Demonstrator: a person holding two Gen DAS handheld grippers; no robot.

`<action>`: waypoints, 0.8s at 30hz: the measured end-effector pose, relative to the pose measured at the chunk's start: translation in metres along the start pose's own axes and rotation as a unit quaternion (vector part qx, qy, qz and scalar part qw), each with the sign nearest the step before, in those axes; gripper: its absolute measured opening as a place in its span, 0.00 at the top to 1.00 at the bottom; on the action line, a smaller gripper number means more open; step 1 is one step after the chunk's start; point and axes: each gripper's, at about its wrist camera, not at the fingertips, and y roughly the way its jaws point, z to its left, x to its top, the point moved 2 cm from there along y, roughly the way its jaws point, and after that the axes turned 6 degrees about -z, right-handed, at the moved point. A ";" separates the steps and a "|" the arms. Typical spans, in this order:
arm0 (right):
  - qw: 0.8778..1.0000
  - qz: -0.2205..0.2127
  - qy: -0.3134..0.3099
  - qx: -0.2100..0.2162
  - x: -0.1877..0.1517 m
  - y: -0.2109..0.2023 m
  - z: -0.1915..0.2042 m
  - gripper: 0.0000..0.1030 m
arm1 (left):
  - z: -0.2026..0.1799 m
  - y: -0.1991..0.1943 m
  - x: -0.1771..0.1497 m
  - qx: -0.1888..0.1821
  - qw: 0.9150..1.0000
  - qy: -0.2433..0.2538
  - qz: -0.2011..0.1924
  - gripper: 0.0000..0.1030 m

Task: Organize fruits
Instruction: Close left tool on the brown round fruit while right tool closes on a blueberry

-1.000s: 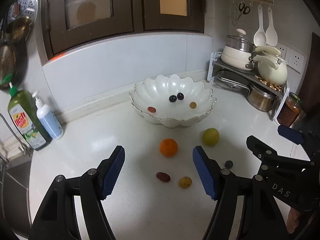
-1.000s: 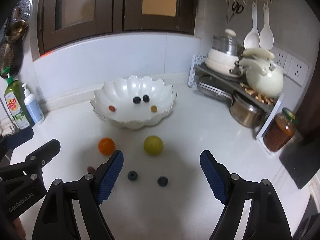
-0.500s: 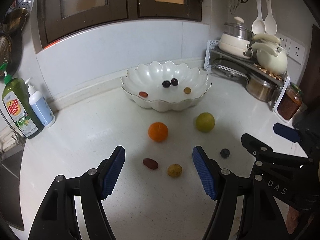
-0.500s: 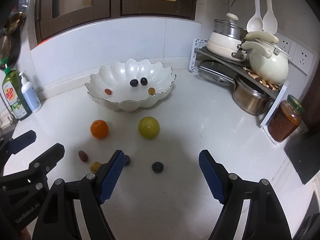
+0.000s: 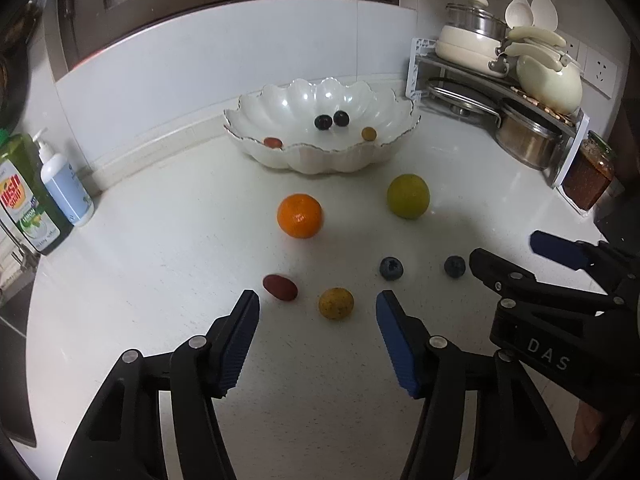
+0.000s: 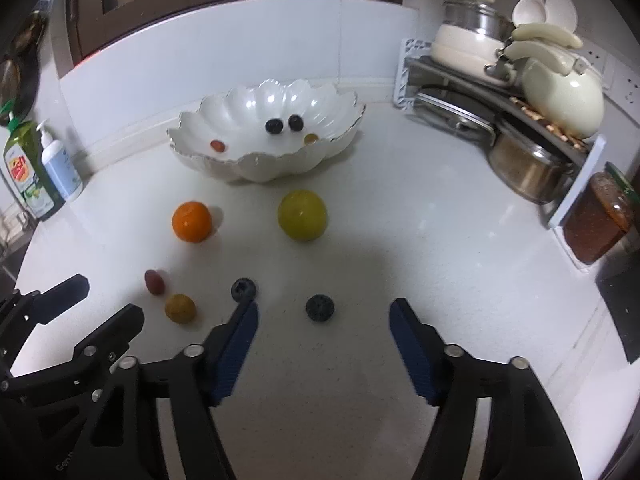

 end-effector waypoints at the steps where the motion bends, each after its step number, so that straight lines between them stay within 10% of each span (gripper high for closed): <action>1: 1.000 0.005 -0.002 0.003 -0.001 0.004 0.000 0.38 | -0.001 0.002 -0.001 -0.001 1.000 -0.001 0.002 0.42; 24: 0.998 0.054 -0.008 0.035 -0.007 0.052 -0.003 0.51 | -0.013 0.054 -0.012 -0.005 0.999 -0.008 0.053 0.54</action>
